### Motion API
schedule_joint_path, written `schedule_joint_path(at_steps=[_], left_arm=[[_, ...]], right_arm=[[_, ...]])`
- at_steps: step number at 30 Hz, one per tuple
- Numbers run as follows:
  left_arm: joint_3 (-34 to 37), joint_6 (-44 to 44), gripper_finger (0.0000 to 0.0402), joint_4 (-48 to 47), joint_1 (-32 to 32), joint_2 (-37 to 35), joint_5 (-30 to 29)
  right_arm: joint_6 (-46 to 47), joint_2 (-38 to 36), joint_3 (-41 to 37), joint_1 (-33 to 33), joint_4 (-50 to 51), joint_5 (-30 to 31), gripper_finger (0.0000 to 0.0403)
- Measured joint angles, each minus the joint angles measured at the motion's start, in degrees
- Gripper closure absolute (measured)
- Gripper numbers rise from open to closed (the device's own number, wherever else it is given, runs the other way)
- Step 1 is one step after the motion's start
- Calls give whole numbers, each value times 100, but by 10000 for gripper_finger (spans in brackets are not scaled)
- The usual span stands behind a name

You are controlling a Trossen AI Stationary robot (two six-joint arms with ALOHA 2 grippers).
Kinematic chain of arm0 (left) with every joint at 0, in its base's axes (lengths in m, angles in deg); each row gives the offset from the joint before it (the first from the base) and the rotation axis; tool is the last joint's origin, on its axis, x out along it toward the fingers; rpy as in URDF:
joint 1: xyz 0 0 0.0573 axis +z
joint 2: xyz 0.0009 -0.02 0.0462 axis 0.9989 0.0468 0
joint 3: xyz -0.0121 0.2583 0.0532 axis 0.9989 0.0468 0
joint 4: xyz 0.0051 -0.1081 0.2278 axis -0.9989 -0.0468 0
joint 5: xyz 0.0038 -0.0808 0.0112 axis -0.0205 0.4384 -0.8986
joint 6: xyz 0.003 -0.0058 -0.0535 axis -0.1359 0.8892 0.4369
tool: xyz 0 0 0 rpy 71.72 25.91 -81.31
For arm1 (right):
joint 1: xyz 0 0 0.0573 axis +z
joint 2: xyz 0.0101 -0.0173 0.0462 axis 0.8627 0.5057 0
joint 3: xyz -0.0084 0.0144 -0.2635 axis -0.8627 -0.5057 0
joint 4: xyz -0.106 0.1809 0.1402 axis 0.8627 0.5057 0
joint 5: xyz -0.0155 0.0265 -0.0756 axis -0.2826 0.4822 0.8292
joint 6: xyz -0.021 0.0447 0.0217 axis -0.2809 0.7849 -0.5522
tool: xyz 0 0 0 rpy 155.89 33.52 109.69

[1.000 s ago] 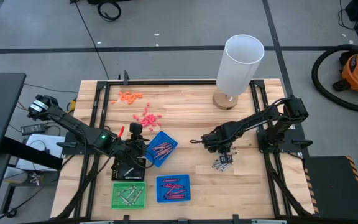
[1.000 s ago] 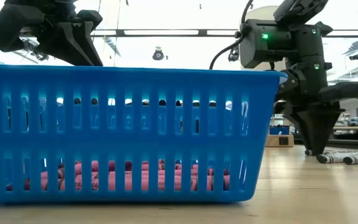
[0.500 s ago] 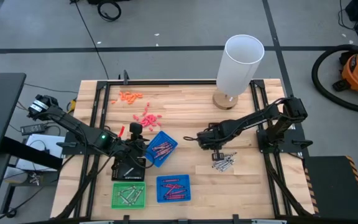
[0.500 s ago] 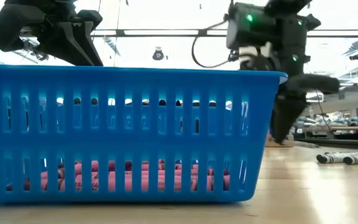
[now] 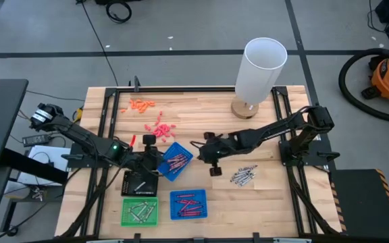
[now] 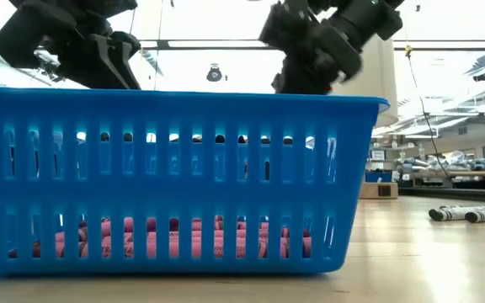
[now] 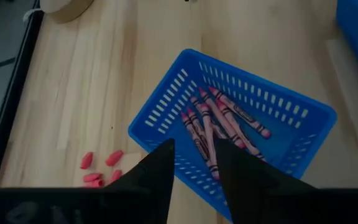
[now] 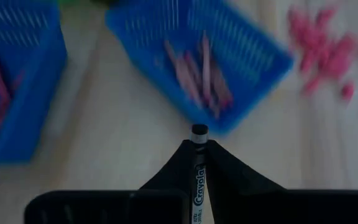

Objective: Sort crayons
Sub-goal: Put the black crayon into the black bin

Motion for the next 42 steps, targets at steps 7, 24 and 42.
schedule_joint_path(at_steps=[7,24,42], left_arm=[[4,43,216,473,196,0,27],[6,-947,196,2326,588,0,173],[8,-1268,300,3173,776,0,421]], right_arm=[[-598,-4,0,114,-1666,168,371],[-1643,-8,0,141,-4102,67,369],[-1772,-9,0,141,-4552,-62,361]])
